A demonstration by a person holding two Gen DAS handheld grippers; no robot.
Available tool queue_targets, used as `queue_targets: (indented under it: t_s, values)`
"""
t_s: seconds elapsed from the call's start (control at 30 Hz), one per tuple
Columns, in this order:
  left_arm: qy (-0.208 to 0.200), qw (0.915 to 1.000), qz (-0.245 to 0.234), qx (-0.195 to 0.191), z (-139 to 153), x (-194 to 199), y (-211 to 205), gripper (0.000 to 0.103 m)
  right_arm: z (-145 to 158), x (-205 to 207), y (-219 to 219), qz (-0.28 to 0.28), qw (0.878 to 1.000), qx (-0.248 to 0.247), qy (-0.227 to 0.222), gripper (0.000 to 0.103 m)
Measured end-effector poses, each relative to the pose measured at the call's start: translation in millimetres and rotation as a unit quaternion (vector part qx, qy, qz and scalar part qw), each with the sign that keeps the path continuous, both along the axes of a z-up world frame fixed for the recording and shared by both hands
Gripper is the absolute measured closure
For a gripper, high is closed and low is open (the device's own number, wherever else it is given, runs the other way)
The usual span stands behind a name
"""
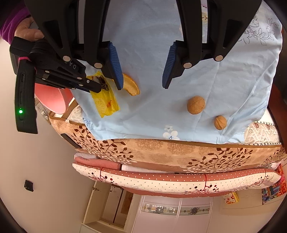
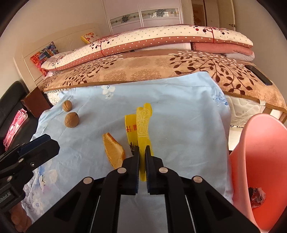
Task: Collect trash
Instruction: 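Grasp the yellow plastic bag with the right tool, then grasp the orange peel with the left tool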
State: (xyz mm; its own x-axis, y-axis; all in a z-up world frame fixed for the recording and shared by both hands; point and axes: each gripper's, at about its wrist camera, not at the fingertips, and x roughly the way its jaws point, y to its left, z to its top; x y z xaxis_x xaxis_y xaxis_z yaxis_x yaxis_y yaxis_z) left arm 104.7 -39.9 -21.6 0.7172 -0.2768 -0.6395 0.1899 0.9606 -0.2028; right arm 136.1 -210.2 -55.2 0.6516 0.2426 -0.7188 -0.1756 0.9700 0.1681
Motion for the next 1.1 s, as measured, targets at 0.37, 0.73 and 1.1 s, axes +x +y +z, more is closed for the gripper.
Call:
queue_targets:
  t_s: [0.37, 0.73, 1.1]
  values:
    - [0.052, 0.9986, -0.009, -0.003, -18.1, 32.8, -32.9, 0.058, 22.2, -39.7, -26.7, -0.034, 0.998, 0.031, -0.036, 0.098]
    - [0.100, 0.9936, 0.021, 0.048, -53.0, 62.4, -66.1, 0.058, 25.8, -60.8, -55.5, -0.055, 0.997, 0.045, -0.043, 0.098]
    - [0.064, 0.9952, 0.007, 0.074, -49.4, 57.4, -77.3, 0.099, 24.9, -68.4, -64.3, -0.065, 0.996, 0.050, -0.041, 0.098]
